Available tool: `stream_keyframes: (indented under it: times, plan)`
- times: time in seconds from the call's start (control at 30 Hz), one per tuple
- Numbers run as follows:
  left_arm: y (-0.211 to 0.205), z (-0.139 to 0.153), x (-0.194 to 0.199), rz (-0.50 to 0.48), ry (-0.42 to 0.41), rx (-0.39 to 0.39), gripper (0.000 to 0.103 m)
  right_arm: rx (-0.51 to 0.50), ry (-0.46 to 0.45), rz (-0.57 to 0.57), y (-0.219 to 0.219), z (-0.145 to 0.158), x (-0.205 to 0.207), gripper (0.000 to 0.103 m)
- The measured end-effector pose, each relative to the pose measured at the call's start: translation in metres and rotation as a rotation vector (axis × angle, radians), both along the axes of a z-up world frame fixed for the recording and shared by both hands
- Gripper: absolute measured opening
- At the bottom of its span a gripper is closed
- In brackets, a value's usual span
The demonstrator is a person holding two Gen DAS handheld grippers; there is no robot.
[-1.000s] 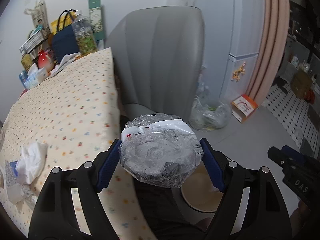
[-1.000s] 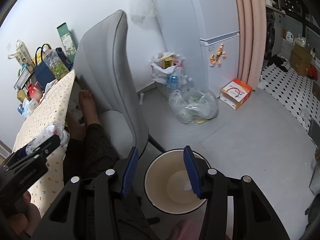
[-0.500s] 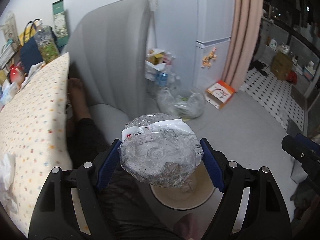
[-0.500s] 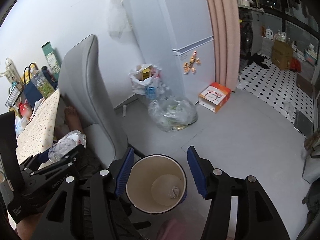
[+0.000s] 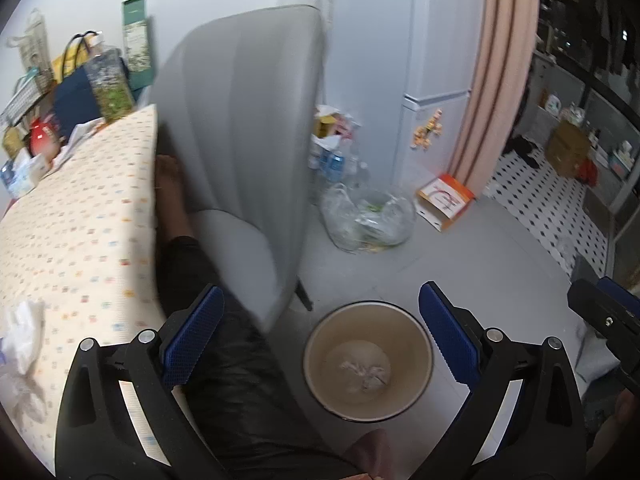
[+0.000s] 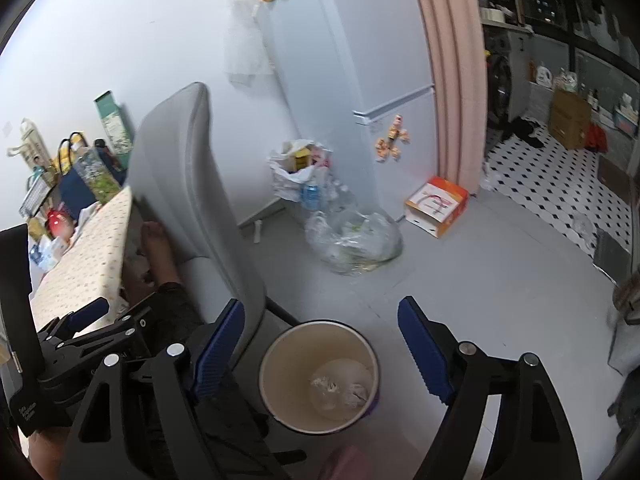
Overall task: Collect trash
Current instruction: 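Open the left gripper over the bin to drop the plastic bottle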
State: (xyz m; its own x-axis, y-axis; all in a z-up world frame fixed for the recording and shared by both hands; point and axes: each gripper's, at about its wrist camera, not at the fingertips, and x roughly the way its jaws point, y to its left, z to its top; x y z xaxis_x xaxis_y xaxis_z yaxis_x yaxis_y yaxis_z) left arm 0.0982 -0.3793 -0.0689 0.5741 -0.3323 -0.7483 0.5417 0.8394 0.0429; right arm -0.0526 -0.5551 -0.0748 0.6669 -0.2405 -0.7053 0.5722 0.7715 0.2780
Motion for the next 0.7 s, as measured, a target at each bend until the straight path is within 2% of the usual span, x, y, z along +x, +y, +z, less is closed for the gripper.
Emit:
stream_keyframes:
  times: [0.23, 0.47, 0.7]
  plan:
    - [0.056, 0.023, 0.009, 0.102, -0.048, -0.021, 0.097, -0.045, -0.046, 0.106, 0.047, 0.026, 0.023, 0.090]
    - [0.116, 0.042, 0.011, 0.202, -0.087, -0.043, 0.097, -0.071, -0.071, 0.213, 0.099, 0.045, 0.044, 0.095]
    - [0.174, 0.056, 0.008, 0.293, -0.119, -0.068, 0.097, -0.092, -0.102, 0.307, 0.145, 0.066, 0.058, 0.095]
